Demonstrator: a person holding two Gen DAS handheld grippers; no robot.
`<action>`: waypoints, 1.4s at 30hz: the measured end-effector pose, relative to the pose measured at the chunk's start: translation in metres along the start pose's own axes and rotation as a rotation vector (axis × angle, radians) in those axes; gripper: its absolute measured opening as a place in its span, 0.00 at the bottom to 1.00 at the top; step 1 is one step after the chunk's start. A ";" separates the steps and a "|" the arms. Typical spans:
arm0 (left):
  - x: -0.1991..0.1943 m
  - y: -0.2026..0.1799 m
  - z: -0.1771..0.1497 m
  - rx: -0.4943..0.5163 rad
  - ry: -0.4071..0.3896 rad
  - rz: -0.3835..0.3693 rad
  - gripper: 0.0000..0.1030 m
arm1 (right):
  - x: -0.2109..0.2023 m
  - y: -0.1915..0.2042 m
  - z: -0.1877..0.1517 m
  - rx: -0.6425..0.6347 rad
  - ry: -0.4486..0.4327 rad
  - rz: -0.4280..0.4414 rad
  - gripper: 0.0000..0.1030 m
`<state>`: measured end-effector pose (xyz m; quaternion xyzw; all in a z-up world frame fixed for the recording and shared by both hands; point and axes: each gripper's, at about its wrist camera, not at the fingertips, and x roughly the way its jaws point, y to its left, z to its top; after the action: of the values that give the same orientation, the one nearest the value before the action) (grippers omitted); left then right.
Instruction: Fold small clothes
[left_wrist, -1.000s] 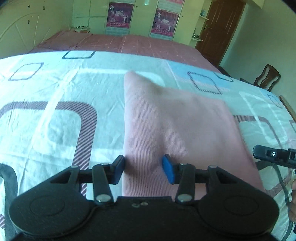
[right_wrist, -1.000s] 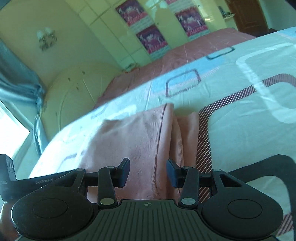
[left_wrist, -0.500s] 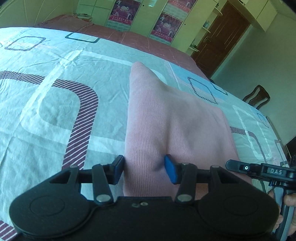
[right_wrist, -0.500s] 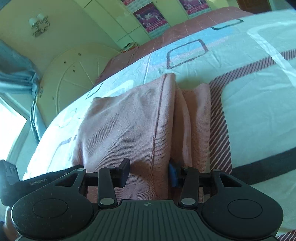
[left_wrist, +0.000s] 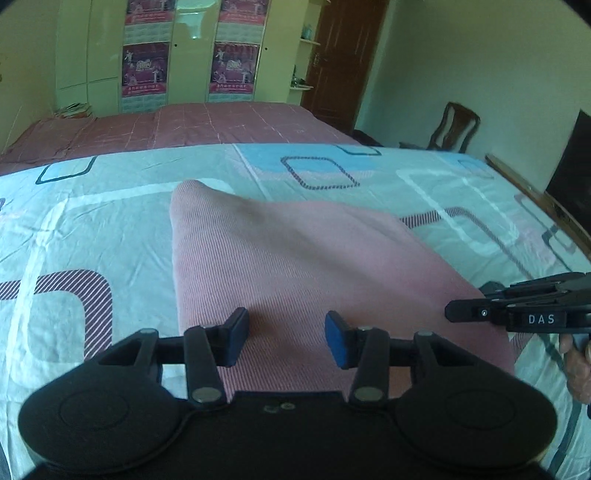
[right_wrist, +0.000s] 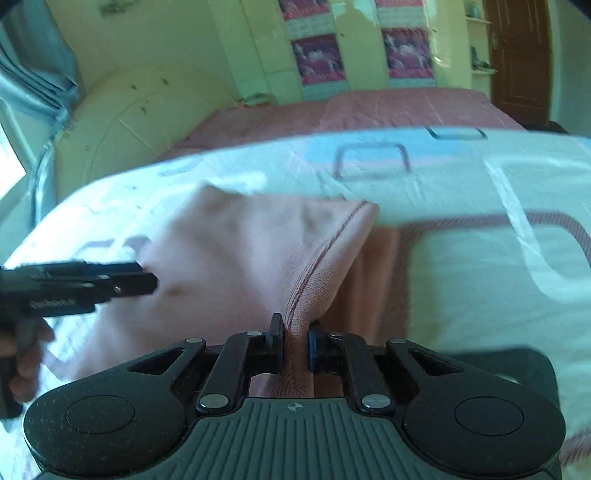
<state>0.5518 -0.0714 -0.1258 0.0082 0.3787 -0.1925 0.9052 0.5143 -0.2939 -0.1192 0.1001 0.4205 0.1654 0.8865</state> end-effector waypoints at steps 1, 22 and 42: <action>0.001 -0.003 -0.001 0.016 0.000 0.005 0.42 | 0.001 -0.005 -0.004 0.021 0.001 0.001 0.07; 0.027 0.030 0.019 -0.023 0.098 -0.042 0.42 | 0.028 -0.035 0.051 0.105 -0.035 0.000 0.06; -0.061 0.046 -0.054 -0.144 0.078 0.000 0.43 | -0.037 0.025 -0.019 -0.049 0.014 -0.053 0.33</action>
<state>0.4922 0.0009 -0.1279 -0.0495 0.4264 -0.1644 0.8881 0.4727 -0.2839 -0.0968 0.0660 0.4249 0.1529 0.8898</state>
